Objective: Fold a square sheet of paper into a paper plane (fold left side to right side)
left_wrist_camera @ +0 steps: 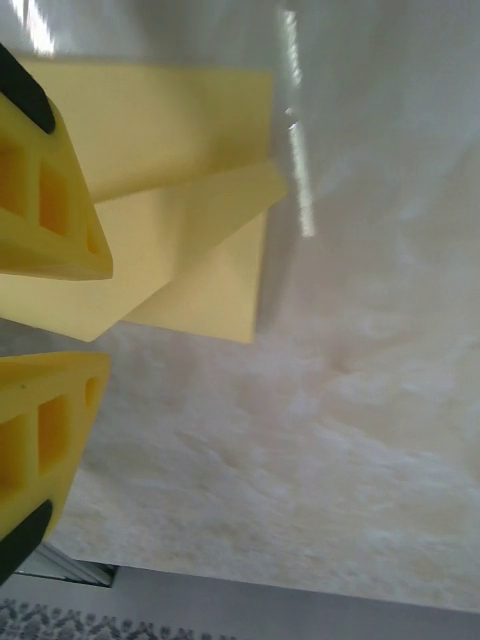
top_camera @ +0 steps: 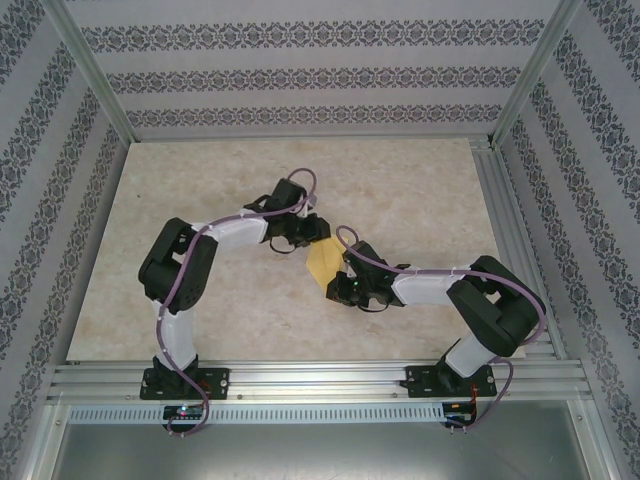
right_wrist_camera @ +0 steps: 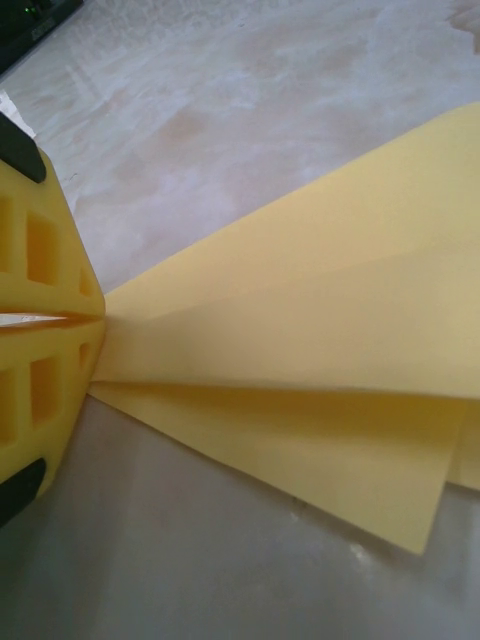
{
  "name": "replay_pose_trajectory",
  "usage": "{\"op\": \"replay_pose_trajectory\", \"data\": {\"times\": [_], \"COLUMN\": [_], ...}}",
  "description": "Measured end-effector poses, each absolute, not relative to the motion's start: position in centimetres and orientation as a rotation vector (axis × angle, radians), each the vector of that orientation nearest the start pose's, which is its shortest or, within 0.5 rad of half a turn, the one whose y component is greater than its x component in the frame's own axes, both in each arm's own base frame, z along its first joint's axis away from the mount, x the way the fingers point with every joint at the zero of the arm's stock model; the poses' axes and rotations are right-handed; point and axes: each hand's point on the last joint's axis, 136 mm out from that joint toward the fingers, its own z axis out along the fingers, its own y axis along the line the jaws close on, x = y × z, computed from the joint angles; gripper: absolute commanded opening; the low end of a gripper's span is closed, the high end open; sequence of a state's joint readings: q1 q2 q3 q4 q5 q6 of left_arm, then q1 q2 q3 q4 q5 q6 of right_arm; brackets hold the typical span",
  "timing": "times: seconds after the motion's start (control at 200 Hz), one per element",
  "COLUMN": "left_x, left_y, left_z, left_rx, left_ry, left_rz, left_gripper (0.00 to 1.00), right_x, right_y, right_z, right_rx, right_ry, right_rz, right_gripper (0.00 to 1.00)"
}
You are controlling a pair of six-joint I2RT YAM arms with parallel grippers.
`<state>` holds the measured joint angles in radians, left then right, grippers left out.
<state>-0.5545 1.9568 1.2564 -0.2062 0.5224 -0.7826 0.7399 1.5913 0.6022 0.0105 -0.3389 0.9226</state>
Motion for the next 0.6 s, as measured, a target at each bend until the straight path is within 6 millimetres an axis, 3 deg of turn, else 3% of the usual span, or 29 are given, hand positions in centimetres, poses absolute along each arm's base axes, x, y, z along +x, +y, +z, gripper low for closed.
{"op": "replay_pose_trajectory", "data": {"times": [0.105, 0.335, 0.599], "left_x": [35.6, 35.8, 35.9], "left_y": [-34.2, -34.4, -34.4], "left_z": [5.6, 2.8, 2.7], "left_rx": [-0.032, -0.056, -0.056], "left_ry": [2.748, 2.799, 2.796], "left_rz": [-1.174, -1.135, -1.134], "left_gripper": [0.27, 0.26, 0.26], "right_x": [21.4, 21.4, 20.8], "right_y": [27.3, 27.3, 26.8], "right_z": [1.0, 1.1, 2.7], "right_rx": [0.112, 0.109, 0.076], "right_ry": [2.832, 2.828, 2.809], "right_rz": [0.962, 0.965, 0.969], "right_gripper": [0.11, 0.12, 0.14]}}
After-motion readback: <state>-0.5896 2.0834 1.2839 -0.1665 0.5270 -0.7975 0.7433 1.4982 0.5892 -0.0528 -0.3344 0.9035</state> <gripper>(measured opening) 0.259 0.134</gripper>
